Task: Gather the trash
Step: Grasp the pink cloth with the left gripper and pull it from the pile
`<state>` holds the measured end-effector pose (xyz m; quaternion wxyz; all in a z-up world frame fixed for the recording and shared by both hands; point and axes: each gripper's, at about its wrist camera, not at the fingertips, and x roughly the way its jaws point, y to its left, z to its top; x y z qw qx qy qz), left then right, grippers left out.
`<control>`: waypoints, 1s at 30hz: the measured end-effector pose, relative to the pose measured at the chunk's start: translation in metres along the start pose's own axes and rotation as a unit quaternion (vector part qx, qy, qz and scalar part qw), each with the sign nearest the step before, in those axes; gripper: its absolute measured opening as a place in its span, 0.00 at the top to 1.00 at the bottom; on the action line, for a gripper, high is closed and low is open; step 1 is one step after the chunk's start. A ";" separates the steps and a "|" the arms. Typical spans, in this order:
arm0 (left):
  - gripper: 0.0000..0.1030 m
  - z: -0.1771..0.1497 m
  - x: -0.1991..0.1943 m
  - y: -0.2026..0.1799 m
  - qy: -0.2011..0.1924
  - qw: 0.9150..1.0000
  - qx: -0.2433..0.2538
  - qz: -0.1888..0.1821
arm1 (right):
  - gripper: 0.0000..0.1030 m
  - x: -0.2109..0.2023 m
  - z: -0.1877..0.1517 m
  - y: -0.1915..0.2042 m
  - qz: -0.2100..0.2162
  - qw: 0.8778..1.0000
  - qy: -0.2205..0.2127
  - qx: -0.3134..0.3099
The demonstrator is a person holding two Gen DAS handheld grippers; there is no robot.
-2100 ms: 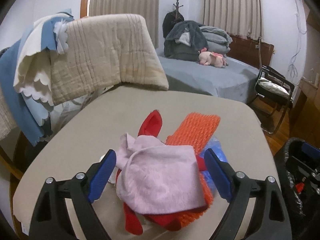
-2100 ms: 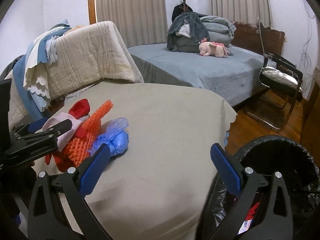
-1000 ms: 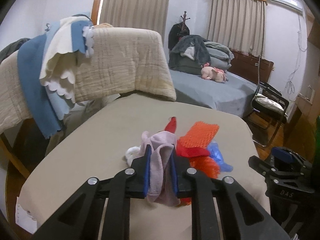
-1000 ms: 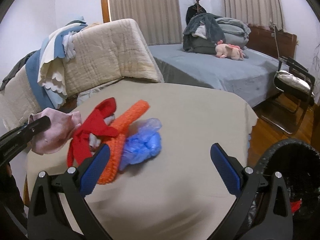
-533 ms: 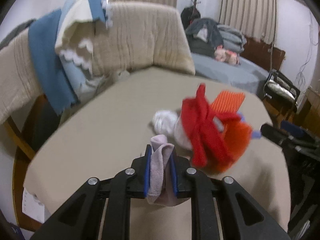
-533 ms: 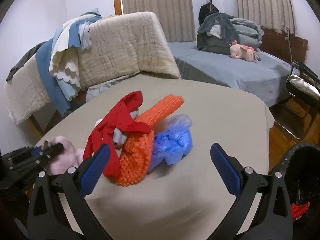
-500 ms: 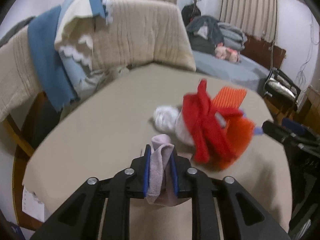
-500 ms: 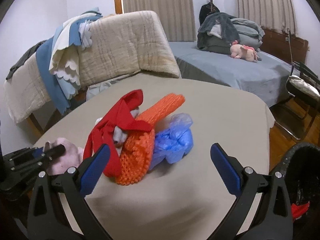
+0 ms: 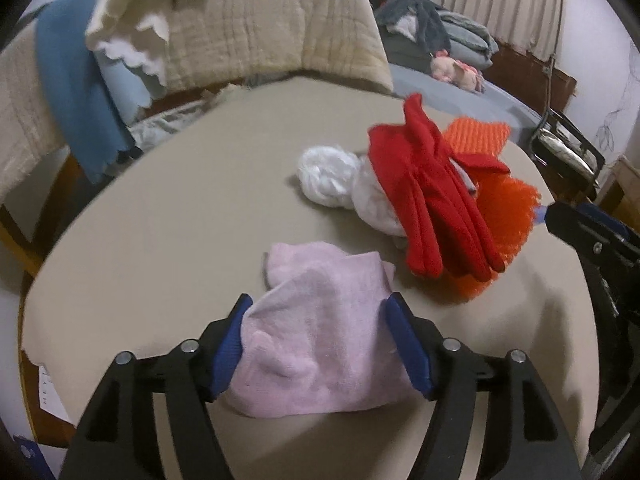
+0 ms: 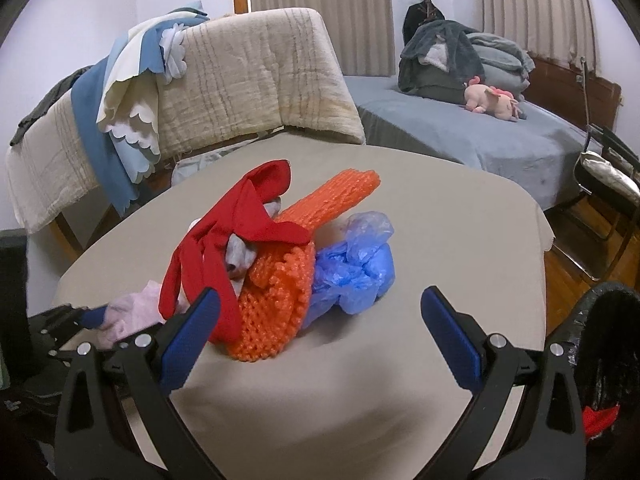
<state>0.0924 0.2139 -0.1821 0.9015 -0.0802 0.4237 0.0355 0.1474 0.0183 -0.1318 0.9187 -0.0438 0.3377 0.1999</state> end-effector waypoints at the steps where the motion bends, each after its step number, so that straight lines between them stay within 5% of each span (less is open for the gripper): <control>1: 0.57 -0.001 0.002 0.000 0.005 1.000 0.000 -0.008 | 0.05 0.000 0.001 0.001 0.000 1.000 -0.001 0.000; 5: 0.84 -0.001 0.002 0.000 0.005 0.999 -0.009 -0.037 | 0.05 -0.001 0.003 0.005 0.001 1.000 -0.006 -0.007; 21: 0.86 0.029 -0.038 0.027 -0.076 0.997 -0.032 0.001 | 0.06 0.010 0.042 0.039 0.042 0.998 -0.043 -0.016; 30: 0.86 0.038 -0.036 0.046 -0.084 0.995 -0.044 0.016 | 0.08 0.054 0.052 0.065 0.042 0.998 -0.013 -0.039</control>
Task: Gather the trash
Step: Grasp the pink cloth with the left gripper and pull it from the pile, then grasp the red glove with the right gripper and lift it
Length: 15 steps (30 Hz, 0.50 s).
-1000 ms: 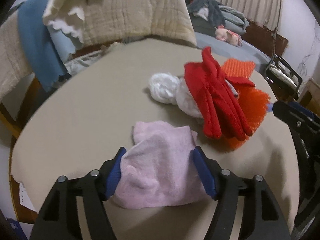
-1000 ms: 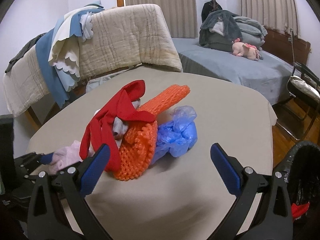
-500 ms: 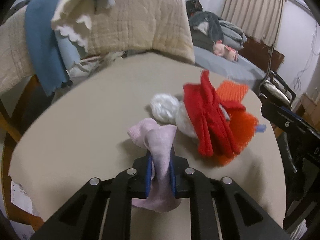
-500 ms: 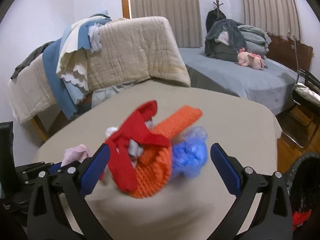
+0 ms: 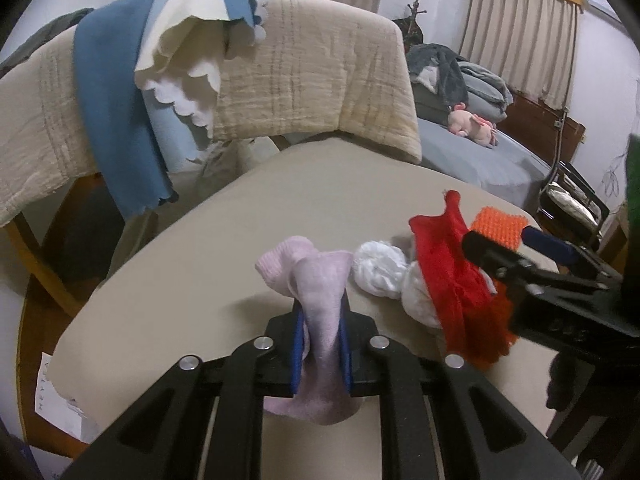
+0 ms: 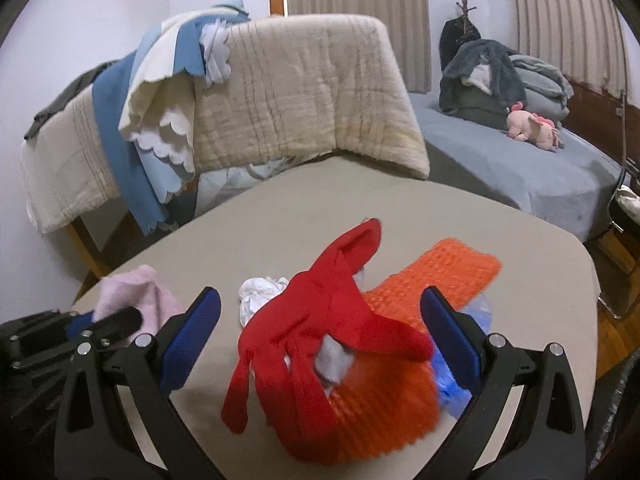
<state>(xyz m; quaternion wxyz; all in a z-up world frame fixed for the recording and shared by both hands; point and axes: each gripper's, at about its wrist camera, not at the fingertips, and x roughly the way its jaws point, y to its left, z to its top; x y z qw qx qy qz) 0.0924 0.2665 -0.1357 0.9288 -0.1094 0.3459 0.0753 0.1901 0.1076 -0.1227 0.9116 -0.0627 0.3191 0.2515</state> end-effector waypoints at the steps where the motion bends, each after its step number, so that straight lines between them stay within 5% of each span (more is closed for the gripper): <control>1: 0.86 0.000 0.000 0.002 0.000 1.000 -0.001 0.001 | 0.10 0.003 0.000 0.000 0.000 1.000 0.004 -0.001; 5: 0.86 0.002 0.001 0.008 -0.001 1.000 -0.004 0.003 | 0.26 0.021 -0.004 0.002 -0.001 0.999 0.036 -0.009; 8: 0.86 0.001 0.002 0.009 0.001 1.000 -0.005 0.002 | 0.47 0.028 -0.007 0.001 0.010 0.998 0.055 -0.008; 15: 0.86 0.004 -0.002 0.002 -0.005 1.000 -0.003 -0.004 | 0.85 0.014 -0.002 0.000 0.038 0.998 0.042 -0.010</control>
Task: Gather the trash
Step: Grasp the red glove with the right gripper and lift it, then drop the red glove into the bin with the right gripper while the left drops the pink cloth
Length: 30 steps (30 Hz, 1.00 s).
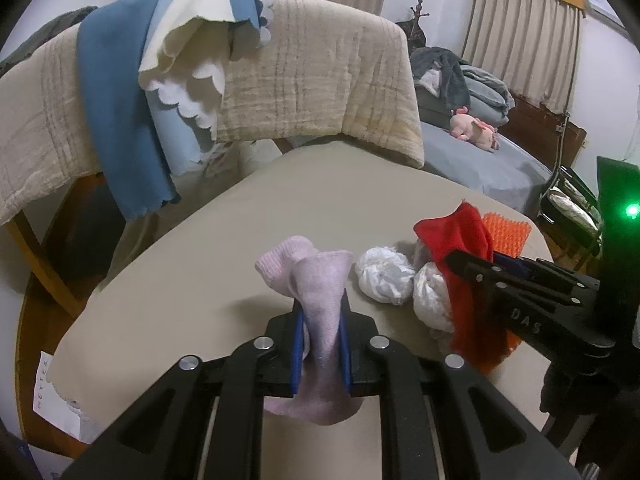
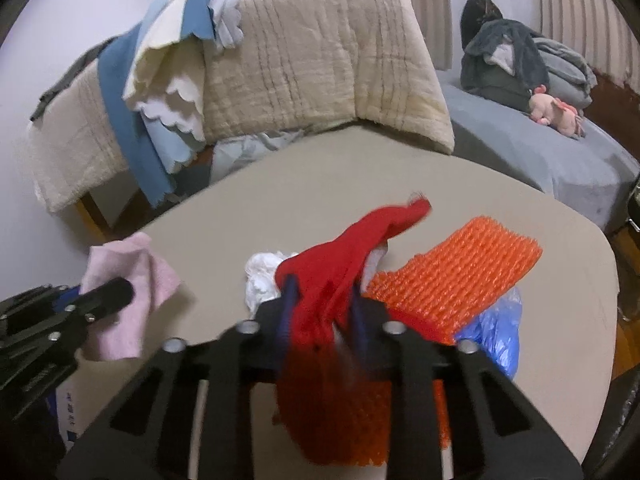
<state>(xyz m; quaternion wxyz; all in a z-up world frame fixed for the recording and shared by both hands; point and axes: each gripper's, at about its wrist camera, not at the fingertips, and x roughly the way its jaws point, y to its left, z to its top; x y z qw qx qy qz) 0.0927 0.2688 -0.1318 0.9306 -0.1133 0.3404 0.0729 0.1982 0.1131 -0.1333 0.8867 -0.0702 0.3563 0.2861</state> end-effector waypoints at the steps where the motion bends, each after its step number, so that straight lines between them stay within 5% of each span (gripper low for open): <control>1: 0.86 0.001 -0.001 -0.002 -0.001 1.000 0.000 -0.001 | 0.85 -0.004 0.002 -0.001 0.004 1.000 -0.006 0.001; 18: 0.86 0.022 -0.030 -0.057 -0.037 0.998 0.034 -0.030 | 0.85 -0.090 0.013 -0.027 0.031 0.996 -0.077 0.026; 30: 0.86 0.023 -0.047 -0.112 -0.046 0.995 0.062 -0.065 | 0.85 -0.143 -0.002 -0.057 0.001 0.994 -0.100 0.045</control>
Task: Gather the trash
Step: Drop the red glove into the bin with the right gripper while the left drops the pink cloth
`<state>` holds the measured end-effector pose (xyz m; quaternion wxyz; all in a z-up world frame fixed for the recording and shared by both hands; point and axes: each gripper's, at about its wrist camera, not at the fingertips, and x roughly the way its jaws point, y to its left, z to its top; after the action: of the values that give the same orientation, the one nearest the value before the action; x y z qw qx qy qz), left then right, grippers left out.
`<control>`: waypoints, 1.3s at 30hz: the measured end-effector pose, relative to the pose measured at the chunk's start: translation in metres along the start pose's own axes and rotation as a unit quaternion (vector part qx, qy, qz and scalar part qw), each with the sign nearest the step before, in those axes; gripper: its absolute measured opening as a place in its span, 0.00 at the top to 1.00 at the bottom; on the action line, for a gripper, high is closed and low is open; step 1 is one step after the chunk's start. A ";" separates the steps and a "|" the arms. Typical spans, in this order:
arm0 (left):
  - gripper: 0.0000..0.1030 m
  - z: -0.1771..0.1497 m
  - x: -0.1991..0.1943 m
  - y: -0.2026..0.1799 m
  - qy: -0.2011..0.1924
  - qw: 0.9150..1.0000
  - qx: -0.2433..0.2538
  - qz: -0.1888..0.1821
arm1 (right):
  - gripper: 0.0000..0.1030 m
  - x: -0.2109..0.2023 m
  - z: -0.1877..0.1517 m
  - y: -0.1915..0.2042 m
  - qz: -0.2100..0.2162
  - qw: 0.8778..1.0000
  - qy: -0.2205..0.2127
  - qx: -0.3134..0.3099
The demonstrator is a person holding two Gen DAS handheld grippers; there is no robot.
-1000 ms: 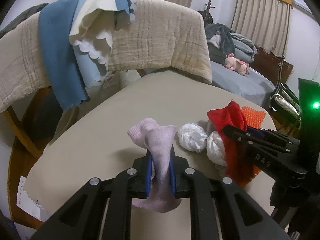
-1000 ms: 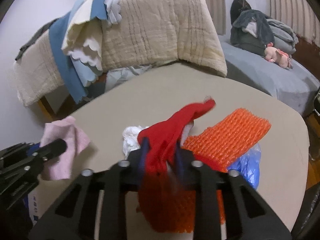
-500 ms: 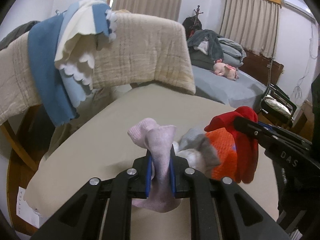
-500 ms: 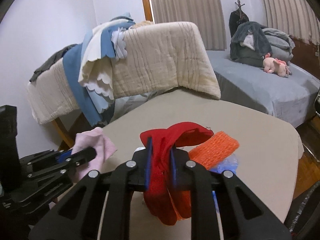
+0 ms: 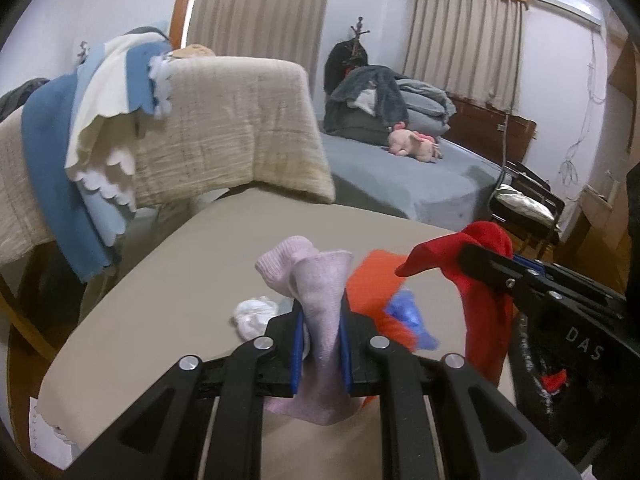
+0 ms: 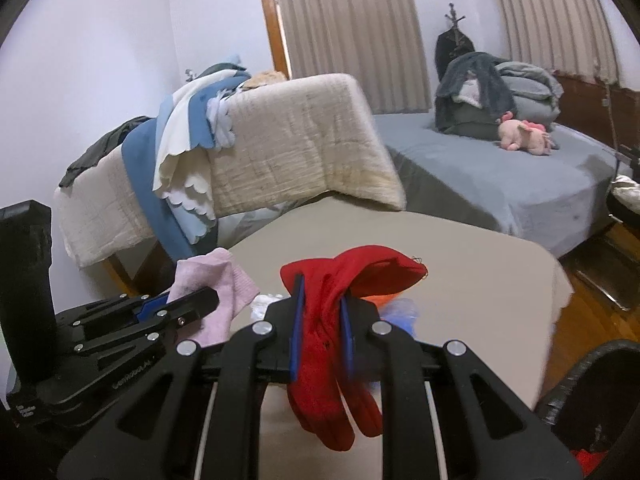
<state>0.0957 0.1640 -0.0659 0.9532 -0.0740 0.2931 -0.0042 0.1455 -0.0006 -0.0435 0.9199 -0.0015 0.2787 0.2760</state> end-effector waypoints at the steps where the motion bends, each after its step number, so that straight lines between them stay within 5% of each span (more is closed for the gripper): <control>1: 0.86 0.000 -0.001 -0.004 0.000 1.000 0.002 -0.003 | 0.85 -0.007 0.000 -0.004 -0.006 1.000 -0.004 -0.001; 22: 0.86 -0.008 -0.008 -0.145 0.004 0.991 0.068 -0.112 | 0.85 -0.133 -0.050 -0.114 -0.148 0.988 -0.015 0.044; 39: 0.86 -0.048 0.020 -0.277 0.044 0.965 0.135 -0.222 | 0.85 -0.199 -0.114 -0.204 -0.258 0.961 0.009 0.102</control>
<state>0.0954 -0.1178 -0.0762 0.9156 -0.0077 0.3079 -0.2587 0.0528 -0.2922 -0.0681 0.9527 0.0184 0.3035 -0.0009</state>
